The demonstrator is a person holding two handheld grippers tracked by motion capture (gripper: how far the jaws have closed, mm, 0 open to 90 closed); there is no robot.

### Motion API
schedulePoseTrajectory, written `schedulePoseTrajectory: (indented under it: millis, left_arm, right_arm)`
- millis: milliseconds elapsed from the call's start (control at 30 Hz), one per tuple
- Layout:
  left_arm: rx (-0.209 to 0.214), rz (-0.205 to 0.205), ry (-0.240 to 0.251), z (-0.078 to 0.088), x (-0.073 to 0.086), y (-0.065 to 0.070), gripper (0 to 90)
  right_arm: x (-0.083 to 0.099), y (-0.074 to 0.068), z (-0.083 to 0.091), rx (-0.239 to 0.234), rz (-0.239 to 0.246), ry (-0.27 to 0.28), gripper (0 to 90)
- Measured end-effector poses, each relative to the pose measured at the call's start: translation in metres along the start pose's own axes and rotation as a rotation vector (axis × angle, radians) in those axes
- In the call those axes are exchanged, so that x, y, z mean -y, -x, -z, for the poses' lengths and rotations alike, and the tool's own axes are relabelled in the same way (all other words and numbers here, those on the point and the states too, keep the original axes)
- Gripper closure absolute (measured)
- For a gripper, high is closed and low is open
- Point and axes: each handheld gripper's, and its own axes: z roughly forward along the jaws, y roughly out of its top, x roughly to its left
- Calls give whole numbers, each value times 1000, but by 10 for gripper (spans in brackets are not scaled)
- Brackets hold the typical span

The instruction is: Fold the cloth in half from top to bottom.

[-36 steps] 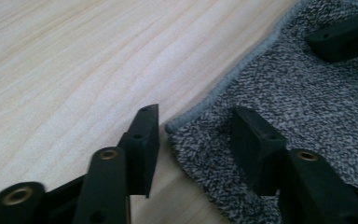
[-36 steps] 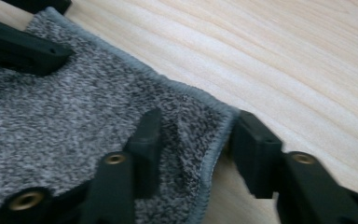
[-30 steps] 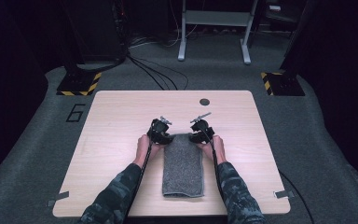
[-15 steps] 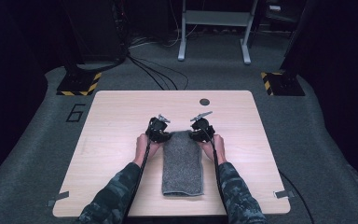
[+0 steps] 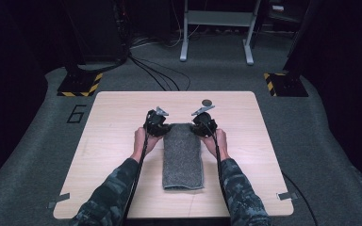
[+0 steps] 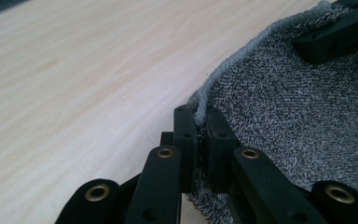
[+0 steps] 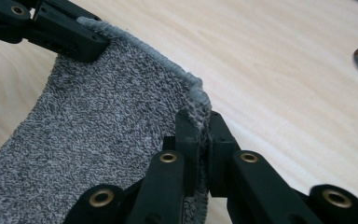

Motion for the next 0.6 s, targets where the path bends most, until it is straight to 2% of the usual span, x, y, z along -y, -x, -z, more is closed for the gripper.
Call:
schedulePoseTrajectory:
  millis: [233, 400, 533, 600]
  left_arm:
    - [-33, -32, 42, 11, -18, -4, 850]
    - [-47, -41, 84, 20, -25, -5, 849]
    - [-59, -73, 103, 27, -30, -6, 849]
    - [-66, -79, 122, 29, -30, -5, 849]
  right_arm:
    - [-17, 7, 9, 21, 11, 48, 867]
    - [-26, 6, 18, 44, 36, 87, 867]
    - [-31, 6, 23, 52, 63, 109, 867]
    - [-32, 4, 27, 54, 50, 112, 867]
